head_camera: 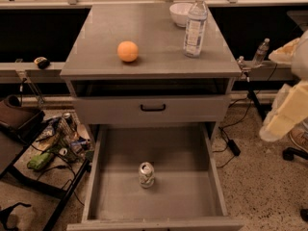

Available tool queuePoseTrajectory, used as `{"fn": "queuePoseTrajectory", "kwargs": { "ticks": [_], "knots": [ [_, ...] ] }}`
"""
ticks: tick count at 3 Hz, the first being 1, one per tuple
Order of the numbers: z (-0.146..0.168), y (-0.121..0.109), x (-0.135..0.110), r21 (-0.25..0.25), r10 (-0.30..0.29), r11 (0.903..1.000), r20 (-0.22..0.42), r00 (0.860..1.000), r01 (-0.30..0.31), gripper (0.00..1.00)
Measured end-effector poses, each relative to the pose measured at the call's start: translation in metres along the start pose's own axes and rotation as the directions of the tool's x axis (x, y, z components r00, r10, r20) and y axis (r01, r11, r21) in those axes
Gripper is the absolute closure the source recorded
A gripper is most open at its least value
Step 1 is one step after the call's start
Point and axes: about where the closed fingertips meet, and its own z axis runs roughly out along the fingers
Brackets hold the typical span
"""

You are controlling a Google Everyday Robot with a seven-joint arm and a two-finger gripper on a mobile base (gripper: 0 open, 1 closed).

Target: Pick 7up can from middle drawer and place on counter

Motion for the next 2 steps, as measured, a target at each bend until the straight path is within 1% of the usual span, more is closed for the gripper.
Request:
{"fn": "queuePoseTrajectory", "kwargs": {
  "ticks": [1, 2],
  "knots": [
    [0.042, 0.035, 0.015, -0.031, 0.031, 0.9992, 0.14, 0.99, -0.027, 0.0],
    [0.116, 0.071, 0.03, -0.095, 0.087, 0.9936, 0.305, 0.948, -0.06, 0.0]
  ]
}}
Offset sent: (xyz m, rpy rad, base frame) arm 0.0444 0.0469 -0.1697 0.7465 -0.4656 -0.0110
